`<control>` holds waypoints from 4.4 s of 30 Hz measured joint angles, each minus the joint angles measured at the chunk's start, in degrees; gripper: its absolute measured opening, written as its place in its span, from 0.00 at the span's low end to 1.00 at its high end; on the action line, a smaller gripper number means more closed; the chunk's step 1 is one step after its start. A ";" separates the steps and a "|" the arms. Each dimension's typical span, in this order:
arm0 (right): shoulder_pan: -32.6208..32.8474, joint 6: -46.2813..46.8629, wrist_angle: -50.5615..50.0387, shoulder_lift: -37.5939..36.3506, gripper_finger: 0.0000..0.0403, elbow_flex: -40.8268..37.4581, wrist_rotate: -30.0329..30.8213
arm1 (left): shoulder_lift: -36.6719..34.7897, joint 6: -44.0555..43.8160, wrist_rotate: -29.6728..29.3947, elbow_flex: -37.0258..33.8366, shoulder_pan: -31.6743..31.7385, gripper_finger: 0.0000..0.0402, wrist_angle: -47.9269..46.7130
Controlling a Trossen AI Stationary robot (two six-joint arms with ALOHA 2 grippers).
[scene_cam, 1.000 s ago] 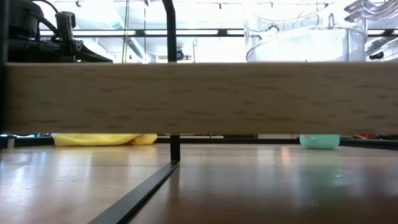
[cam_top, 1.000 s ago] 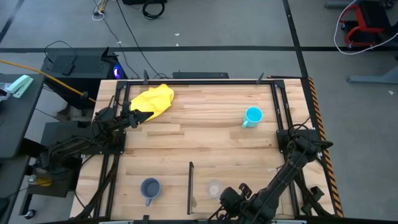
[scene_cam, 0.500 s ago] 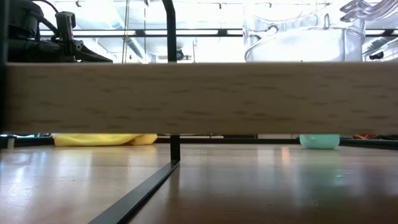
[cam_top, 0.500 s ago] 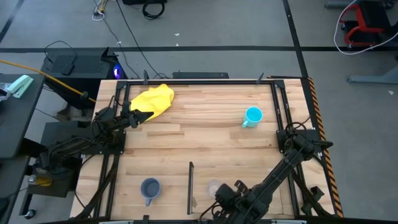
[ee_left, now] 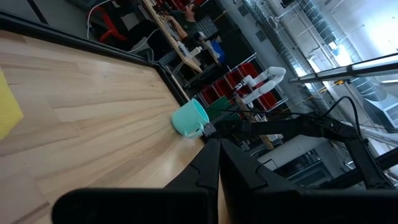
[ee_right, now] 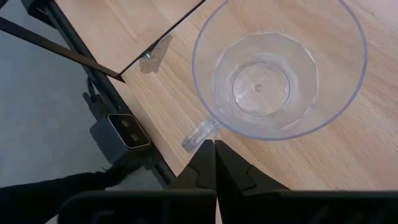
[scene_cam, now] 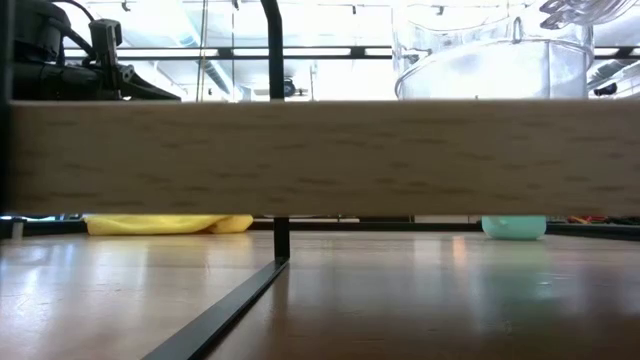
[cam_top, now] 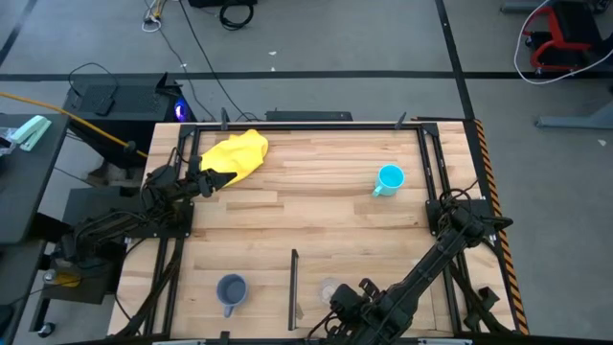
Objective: Stack small to large cups/mugs on shelf
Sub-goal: Put the transparent mug on the shelf, then put the blue mug on the shelf
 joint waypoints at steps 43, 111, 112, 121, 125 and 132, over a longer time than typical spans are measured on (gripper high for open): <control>-38.20 -9.20 -31.52 -48.99 0.07 -11.45 8.93 | 0.01 0.52 0.00 -0.02 -0.02 0.05 -0.06; -78.96 -51.40 -9.46 -47.04 0.17 -52.63 -12.17 | 0.00 2.64 0.00 -0.02 -0.02 0.09 -2.43; -78.96 -52.04 -9.43 -47.04 0.17 -52.62 -12.39 | 0.01 2.64 0.00 -0.02 -0.02 0.08 -2.43; -78.96 -54.02 -8.51 -46.92 0.17 -52.61 -13.03 | 0.00 2.62 0.00 -0.02 -0.01 0.08 -2.43; -78.96 -54.53 -8.45 -45.52 0.17 -52.61 -13.09 | 0.00 2.62 0.00 -0.02 -0.02 0.10 -2.43; -78.96 -55.16 -8.40 -42.26 0.17 -52.61 -13.49 | 0.00 2.61 0.00 -0.02 -0.01 0.08 -2.43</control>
